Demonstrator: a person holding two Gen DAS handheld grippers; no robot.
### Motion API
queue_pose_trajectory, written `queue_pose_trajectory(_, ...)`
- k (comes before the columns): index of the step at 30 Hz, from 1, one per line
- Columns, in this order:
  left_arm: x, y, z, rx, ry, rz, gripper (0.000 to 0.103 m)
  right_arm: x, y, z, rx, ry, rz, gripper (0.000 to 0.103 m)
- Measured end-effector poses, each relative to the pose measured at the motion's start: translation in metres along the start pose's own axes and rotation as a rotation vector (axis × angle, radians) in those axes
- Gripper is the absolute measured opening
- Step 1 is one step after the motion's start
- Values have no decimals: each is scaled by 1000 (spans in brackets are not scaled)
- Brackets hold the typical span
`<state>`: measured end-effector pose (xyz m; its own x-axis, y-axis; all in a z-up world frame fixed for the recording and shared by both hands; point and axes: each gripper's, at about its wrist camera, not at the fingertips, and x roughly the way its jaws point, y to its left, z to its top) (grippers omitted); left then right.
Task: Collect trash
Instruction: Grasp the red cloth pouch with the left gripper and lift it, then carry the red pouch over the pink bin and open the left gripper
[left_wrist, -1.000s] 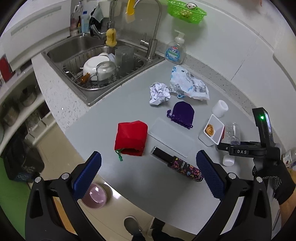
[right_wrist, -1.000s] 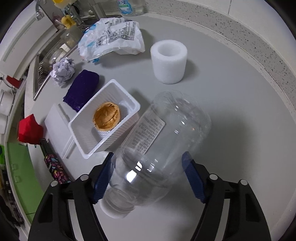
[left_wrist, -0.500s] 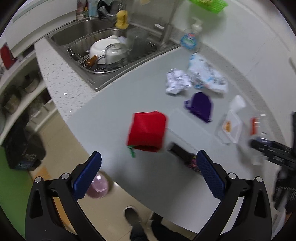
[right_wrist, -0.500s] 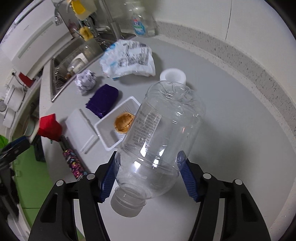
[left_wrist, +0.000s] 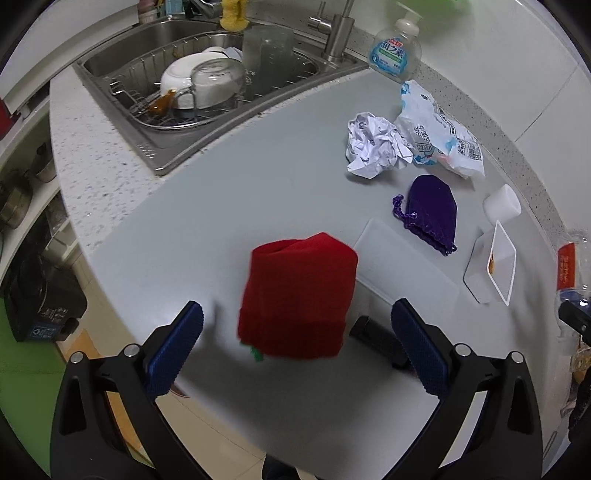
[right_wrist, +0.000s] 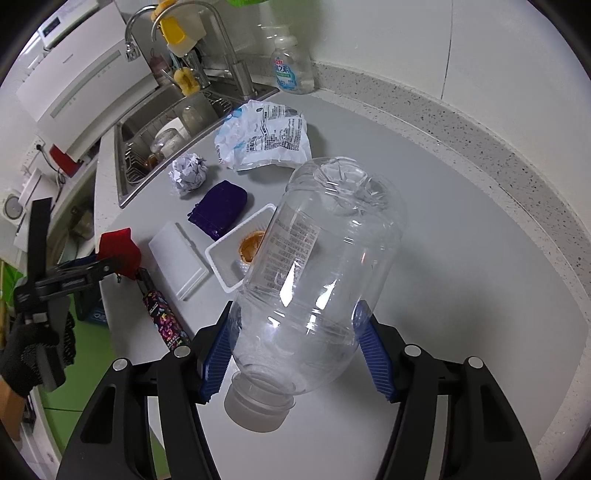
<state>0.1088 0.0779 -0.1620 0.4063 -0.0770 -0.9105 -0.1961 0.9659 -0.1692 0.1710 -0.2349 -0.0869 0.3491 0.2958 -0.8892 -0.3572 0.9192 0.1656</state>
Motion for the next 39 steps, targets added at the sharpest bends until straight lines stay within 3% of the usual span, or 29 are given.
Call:
queue_pose_trajectory(1, 4, -1, 1, -1, 5, 3, 67, -1, -1, 0, 1, 0, -1, 61)
queue_pose_trajectory(2, 6, -1, 2, -2, 12, 6, 52, -1, -2, -1, 1, -1, -1, 61)
queue_pose_trajectory(6, 7, -3, 3, 2, -8, 24, 36, -2, -6, -2, 4, -2, 1, 61)
queue_pose_trajectory(8, 4, -7, 4, 14, -22, 39, 20, -1, -6, -2, 3, -2, 3, 61)
queue_pose_trajectory(10, 2, -9, 6, 19, -30, 41, 15, -1, -5, -2, -2, -4, 6, 61)
queue_pose_trajectory(23, -54, -8, -6, 25, -130, 0, 11, -12, 32, -1, -106, -52, 42, 61)
queue_pose_trajectory(30, -110, 17, -42, 5, -194, 15, 11, -23, 97, -1, -238, -93, 125, 61)
queue_pose_trajectory(39, -152, 100, -116, -126, -201, 86, 11, -4, 203, -19, -417, -67, 250, 60)
